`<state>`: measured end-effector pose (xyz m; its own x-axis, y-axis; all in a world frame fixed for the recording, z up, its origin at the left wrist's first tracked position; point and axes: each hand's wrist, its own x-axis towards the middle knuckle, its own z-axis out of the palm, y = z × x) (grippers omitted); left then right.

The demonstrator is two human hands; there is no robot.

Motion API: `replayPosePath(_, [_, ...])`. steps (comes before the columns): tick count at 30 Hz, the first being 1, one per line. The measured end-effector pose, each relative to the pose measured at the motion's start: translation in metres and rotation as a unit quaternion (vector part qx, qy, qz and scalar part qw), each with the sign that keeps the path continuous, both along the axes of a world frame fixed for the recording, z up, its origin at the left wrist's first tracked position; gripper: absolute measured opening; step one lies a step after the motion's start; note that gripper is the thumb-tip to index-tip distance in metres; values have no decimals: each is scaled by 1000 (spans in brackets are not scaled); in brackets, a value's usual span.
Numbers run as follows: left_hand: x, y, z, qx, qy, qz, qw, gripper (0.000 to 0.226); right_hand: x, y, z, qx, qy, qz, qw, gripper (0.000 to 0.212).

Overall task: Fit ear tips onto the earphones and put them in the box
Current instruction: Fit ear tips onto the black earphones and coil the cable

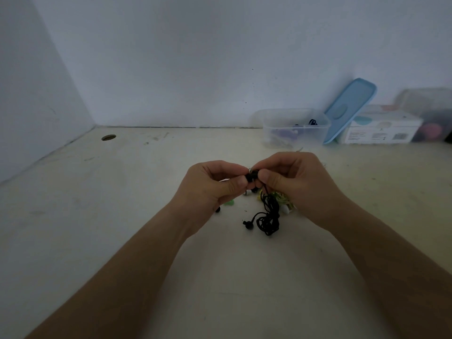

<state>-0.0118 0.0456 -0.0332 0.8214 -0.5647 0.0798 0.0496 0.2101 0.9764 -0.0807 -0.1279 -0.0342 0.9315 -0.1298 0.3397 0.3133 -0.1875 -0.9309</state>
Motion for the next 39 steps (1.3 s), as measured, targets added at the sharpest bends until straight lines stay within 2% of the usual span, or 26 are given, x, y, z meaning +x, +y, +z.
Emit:
replayPosePath(7, [0, 1, 0, -3, -2, -2, 1000, 13, -1, 4, 0, -22, -22, -17, 999, 11])
replayPosePath(14, [0, -1, 3, -13, -3, 7, 1000, 19, 1, 6, -1, 6, -25, -38, 999, 13])
replayPosePath(20, [-1, -1, 2, 0, -9, 14, 1000, 13, 0, 6, 2, -34, -41, -50, 997, 20])
replayPosePath(25, [-1, -2, 1, 6, -16, 24, 1000, 18, 1, 6, -1, -52, -42, -52, 996, 20])
replayPosePath(29, [-1, -2, -1, -7, 3, 8, 1000, 12, 2, 5, -2, -66, -45, -43, 996, 17])
replayPosePath(35, [0, -1, 0, -22, 33, -8, 999, 13, 2, 1, -4, -13, -16, -6, 1000, 11])
replayPosePath(39, [-1, -2, -1, -17, 40, -2, 999, 12, 1, 0, -3, -11, -20, 8, 1000, 10])
